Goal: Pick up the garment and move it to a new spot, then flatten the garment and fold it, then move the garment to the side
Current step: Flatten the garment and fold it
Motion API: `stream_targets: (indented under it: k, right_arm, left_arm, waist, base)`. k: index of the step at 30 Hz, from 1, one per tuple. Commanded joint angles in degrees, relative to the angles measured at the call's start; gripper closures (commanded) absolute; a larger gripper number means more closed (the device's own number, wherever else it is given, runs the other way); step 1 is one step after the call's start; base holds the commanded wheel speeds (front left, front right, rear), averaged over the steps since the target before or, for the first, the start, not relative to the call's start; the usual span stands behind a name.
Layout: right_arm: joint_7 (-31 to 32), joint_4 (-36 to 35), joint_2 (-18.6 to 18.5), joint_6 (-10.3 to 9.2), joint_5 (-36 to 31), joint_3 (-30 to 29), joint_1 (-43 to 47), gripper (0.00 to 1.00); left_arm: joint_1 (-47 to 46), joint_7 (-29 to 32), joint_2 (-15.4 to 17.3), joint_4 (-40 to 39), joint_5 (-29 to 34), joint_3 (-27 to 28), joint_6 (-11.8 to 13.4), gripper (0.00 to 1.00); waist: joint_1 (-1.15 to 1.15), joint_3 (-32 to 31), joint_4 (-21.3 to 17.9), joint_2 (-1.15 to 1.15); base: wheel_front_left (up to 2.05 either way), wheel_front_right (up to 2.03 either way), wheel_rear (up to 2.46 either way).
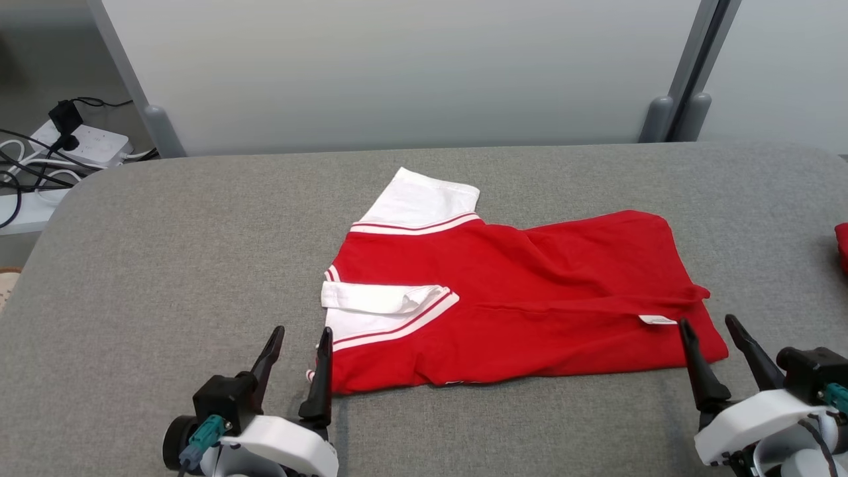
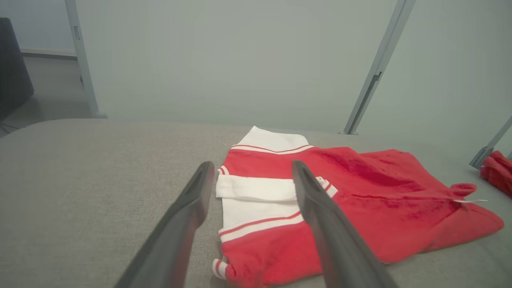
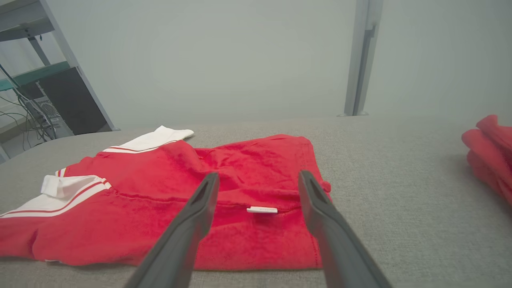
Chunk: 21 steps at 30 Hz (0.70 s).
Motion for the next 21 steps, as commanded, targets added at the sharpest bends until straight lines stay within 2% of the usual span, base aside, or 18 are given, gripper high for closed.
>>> stream_targets:
  k: [1,14,21]
  right_arm:
    - [-0.8,-1.7,-0.7,0.01,-0.4,0.2,0.0,0.00]
    - [-0.8,-3.3,-0.3,0.01,-0.1,-0.5,1.0,0.00]
    - [-0.8,-3.6,-0.7,0.01,0.3,-0.6,0.6,0.00]
  left_arm:
    - [-1.1,-0.6,0.8,-1.0,0.3,1.6,-0.3,0.00]
    - [-3.3,5.5,0.8,8.0,-0.4,-0.6,-0.1,0.00]
    - [-6.5,5.3,0.8,13.1,-0.9,-0.6,-0.3,0.00]
  waist:
    - [0.00,0.0,0.0,0.00]
    - [0.00,2.1,-1.3,0.00]
    - [0.00,3.0,-1.9,0.00]
  base:
    - [0.00,0.00,0.00]
    - [0.00,0.00,0.00]
    - [0.00,0.00,0.00]
